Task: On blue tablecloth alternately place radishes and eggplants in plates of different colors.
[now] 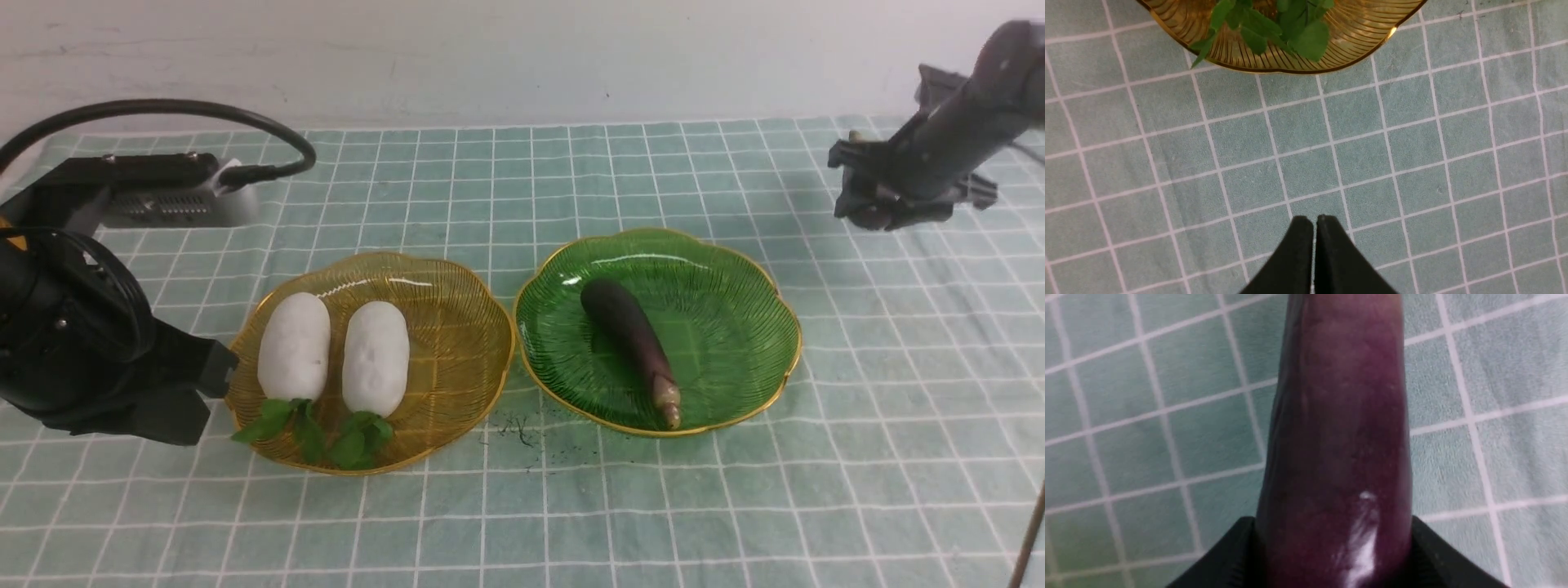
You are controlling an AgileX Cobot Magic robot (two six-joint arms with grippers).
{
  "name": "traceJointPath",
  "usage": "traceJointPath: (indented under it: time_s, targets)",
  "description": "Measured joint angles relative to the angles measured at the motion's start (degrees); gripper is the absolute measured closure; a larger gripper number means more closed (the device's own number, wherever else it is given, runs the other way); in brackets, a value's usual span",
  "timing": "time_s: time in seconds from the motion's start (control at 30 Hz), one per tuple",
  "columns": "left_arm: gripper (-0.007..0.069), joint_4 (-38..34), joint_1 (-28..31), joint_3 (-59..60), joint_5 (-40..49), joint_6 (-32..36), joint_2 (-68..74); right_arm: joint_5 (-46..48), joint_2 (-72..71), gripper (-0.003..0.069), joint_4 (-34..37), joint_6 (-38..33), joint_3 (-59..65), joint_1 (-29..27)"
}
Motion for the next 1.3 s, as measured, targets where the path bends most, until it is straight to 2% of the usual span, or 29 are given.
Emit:
traceJointPath:
  time_s: [0.1, 0.23, 0.33, 0.53, 0.77, 0.9, 0.97, 1.03, 1.17, 1.23, 1.3]
  targets:
    - [0.0632, 0.0, 0.0, 0.0, 0.0, 0.0, 0.0, 6.4, -7.8, 0.0272, 0.5, -2.9, -0.8, 1.5]
    - [0.0632, -0.1, 0.0, 0.0, 0.0, 0.0, -0.3, 7.2, -15.1, 0.0272, 0.8, -5.1, 2.1, 4.9]
    - [0.0632, -0.1, 0.0, 0.0, 0.0, 0.3, -1.2, 7.4, -20.4, 0.0272, 1.2, -5.7, 11.3, 10.0]
    - [0.0632, -0.1, 0.0, 0.0, 0.1, 0.6, -3.5, 7.9, -20.5, 0.0272, 1.4, -8.0, 25.8, 15.9]
    - [0.0632, -0.1, 0.0, 0.0, 0.2, 0.8, -4.1, 7.4, -16.5, 0.0272, 3.6, -8.5, 29.3, 17.1]
    - [0.0632, -0.1, -0.1, 0.0, 0.2, 1.6, -4.1, 7.3, -16.2, 0.0193, 4.4, -8.5, 29.0, 17.1]
    - [0.0632, -0.1, -0.1, 0.0, 0.2, 2.2, -4.2, 7.3, -16.2, 0.0085, 3.4, -8.5, 27.3, 17.1]
    - [0.0632, -0.1, -0.1, 0.0, 0.2, 2.4, -4.6, 7.1, -16.4, 0.0013, 2.2, -8.5, 25.9, 17.1]
    - [0.0632, -0.1, -0.1, 0.0, 0.2, 2.5, -6.1, 7.1, -21.0, -0.0028, 0.7, -8.2, 25.4, 17.1]
    - [0.0632, -0.1, -0.1, 0.0, 0.2, 2.5, -6.6, 7.1, -23.3, -0.0029, 0.7, -8.0, 25.5, 17.1]
    - [0.0632, -0.1, -0.1, 0.0, 0.2, 2.5, -8.6, 7.1, -32.6, 0.0005, 0.7, -7.2, 27.6, 17.1]
